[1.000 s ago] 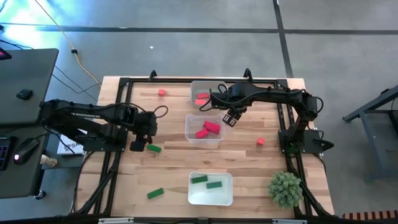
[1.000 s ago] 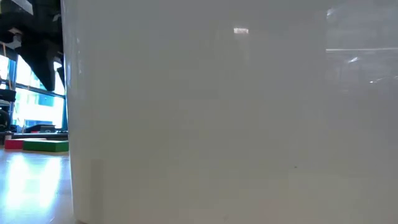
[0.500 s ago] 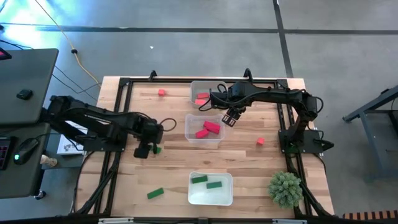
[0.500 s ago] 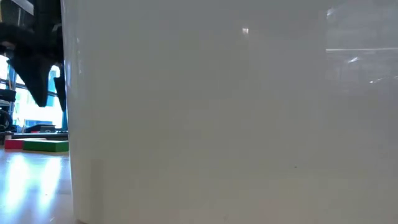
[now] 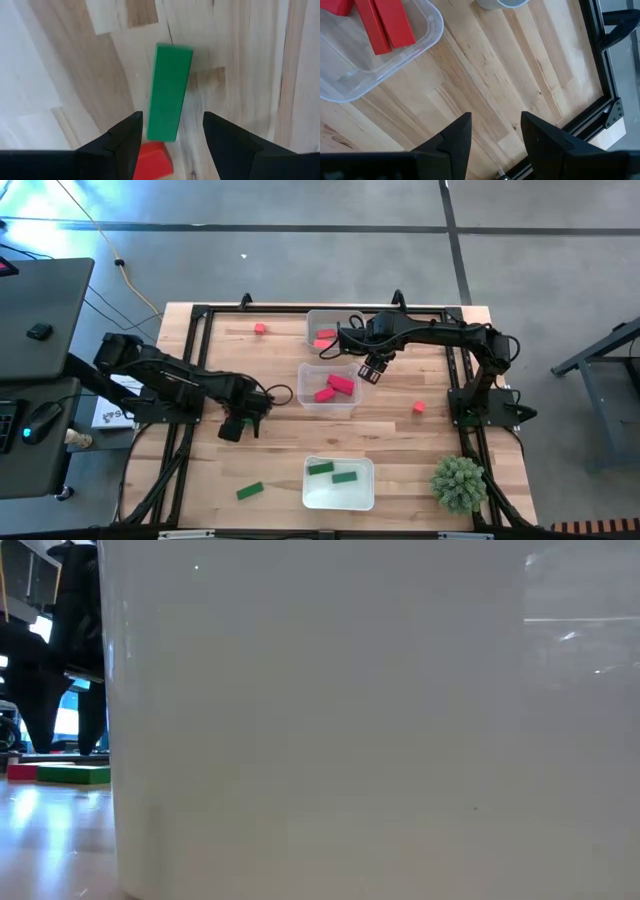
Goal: Sort & place blocks by color
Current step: Put the green block into the white bin
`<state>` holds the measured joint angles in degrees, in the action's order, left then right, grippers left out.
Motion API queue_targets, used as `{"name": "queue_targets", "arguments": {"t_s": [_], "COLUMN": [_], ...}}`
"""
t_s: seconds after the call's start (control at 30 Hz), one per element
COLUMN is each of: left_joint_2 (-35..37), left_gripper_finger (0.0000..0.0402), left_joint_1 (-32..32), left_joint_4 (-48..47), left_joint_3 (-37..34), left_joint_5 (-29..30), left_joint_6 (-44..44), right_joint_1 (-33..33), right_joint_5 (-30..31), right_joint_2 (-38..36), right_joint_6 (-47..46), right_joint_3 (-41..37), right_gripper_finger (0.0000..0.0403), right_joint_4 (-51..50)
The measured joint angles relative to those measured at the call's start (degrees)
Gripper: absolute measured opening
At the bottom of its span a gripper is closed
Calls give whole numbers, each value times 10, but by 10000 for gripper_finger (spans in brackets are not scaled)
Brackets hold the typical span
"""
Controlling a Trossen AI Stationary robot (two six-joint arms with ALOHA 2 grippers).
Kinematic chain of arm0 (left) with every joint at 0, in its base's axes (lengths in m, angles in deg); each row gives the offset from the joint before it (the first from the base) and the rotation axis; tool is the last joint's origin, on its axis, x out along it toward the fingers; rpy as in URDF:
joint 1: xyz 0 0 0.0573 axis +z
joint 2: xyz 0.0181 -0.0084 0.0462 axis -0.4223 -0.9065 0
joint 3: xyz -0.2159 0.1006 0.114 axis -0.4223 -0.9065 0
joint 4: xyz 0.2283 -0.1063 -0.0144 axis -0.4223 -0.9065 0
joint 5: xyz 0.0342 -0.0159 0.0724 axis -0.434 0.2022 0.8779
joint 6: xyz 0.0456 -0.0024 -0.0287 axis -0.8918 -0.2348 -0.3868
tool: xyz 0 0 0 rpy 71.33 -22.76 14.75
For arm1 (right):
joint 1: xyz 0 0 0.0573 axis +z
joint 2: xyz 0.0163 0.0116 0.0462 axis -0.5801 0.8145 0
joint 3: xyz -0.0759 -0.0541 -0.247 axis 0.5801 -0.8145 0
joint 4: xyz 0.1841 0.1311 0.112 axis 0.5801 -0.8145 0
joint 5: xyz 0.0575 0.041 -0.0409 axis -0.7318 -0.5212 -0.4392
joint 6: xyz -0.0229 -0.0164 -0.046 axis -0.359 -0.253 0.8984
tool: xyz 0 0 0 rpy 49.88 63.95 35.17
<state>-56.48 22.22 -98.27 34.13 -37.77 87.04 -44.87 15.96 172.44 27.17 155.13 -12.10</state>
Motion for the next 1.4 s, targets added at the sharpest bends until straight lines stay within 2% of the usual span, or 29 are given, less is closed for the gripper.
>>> {"name": "queue_targets", "arguments": {"t_s": [0.6,0.7,0.93,1.13,1.4], "left_joint_2": [-89,-95,-94,-95,-77], "left_gripper_finger": [194,171,74,73,73], "left_joint_1": [1,1,1,1,4], "left_joint_4": [4,4,13,14,12], "left_joint_3": [4,6,5,6,43], "left_joint_5": [11,11,11,11,48], "left_joint_6": [0,-1,-13,-26,-30], "right_joint_1": [0,0,0,0,1], "right_joint_5": [0,0,-1,-3,-56], "right_joint_2": [0,0,0,0,0], "right_joint_6": [10,10,10,5,-12], "right_joint_3": [0,0,0,0,24], "right_gripper_finger": [160,160,160,160,160], "right_joint_4": [5,4,4,4,11]}}
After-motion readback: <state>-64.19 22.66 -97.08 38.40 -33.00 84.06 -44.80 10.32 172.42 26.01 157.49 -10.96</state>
